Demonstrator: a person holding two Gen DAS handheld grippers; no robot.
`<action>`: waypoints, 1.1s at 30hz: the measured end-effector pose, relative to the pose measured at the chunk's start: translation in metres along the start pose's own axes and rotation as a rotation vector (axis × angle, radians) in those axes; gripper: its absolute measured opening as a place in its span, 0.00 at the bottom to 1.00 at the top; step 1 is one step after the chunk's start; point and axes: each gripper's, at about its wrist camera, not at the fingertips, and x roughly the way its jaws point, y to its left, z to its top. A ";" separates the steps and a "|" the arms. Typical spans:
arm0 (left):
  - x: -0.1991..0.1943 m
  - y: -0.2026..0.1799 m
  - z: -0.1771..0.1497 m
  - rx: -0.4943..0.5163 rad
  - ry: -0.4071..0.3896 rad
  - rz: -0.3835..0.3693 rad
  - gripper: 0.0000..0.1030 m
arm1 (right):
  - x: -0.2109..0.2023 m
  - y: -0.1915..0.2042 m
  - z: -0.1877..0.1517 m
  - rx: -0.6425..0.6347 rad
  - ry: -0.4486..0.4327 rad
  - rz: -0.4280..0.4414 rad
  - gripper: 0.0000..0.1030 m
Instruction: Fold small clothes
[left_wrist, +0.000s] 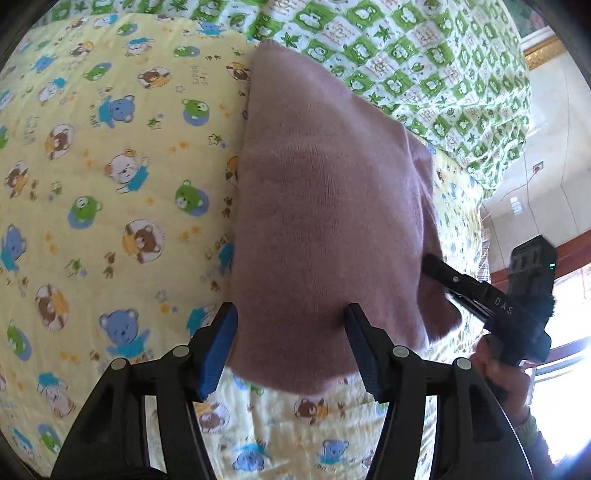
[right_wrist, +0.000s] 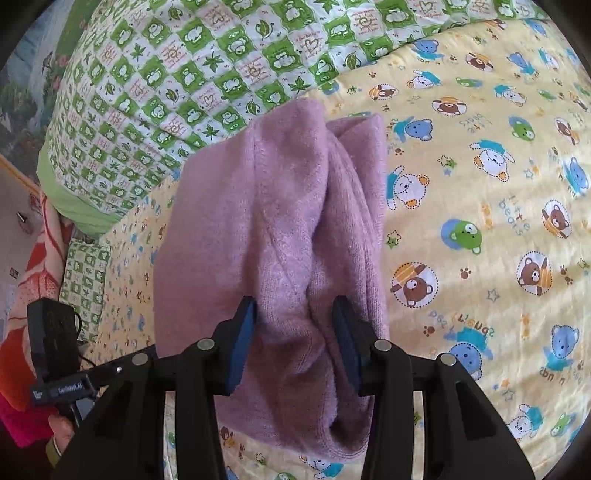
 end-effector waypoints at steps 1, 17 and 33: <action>0.005 -0.002 0.002 0.006 0.006 0.006 0.59 | -0.003 0.003 0.003 -0.007 0.007 0.006 0.12; 0.036 -0.003 -0.007 0.049 0.081 0.014 0.71 | -0.013 -0.036 -0.023 0.185 -0.088 -0.024 0.12; 0.010 0.003 0.033 -0.037 0.024 -0.030 0.74 | -0.009 -0.019 0.026 0.120 -0.128 -0.060 0.62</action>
